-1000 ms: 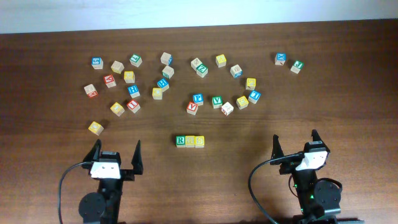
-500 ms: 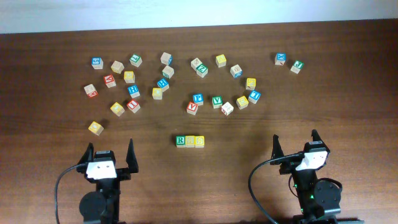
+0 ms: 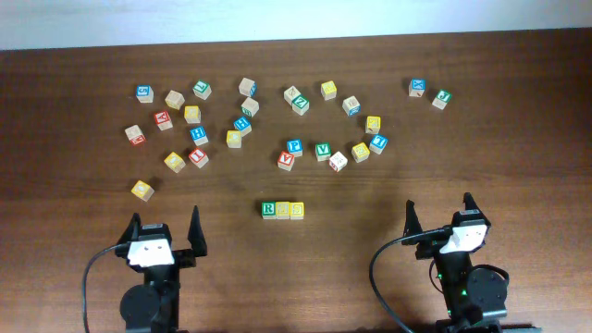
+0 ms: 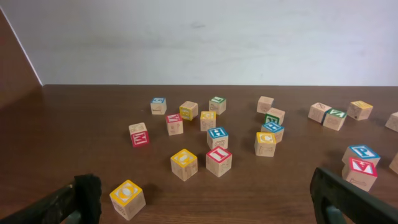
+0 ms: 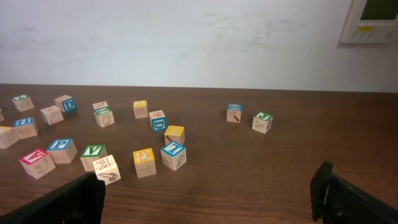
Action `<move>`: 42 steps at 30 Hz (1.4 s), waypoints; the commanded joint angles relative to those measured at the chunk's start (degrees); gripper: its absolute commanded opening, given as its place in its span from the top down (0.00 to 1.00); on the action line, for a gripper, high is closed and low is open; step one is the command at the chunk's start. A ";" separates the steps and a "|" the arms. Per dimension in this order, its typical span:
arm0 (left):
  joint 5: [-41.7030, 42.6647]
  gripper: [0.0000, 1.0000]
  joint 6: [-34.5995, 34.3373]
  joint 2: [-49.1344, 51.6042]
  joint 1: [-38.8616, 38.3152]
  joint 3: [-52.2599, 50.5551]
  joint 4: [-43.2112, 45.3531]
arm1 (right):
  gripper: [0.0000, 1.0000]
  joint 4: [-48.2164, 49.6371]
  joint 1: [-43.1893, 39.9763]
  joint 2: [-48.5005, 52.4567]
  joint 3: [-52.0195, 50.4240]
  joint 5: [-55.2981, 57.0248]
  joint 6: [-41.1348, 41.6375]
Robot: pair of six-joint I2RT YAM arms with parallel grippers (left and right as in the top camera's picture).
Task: Spell out RSS
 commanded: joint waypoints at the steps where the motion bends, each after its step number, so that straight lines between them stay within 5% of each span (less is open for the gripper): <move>1: -1.09 0.01 -0.90 -0.52 -0.17 -0.39 0.07 | 0.02 -0.42 -0.42 -0.46 -0.31 0.50 0.20; 42: -0.63 0.01 -1.95 -0.50 -0.17 -0.37 0.11 | 0.02 -0.37 -0.42 -0.46 -0.31 0.50 0.17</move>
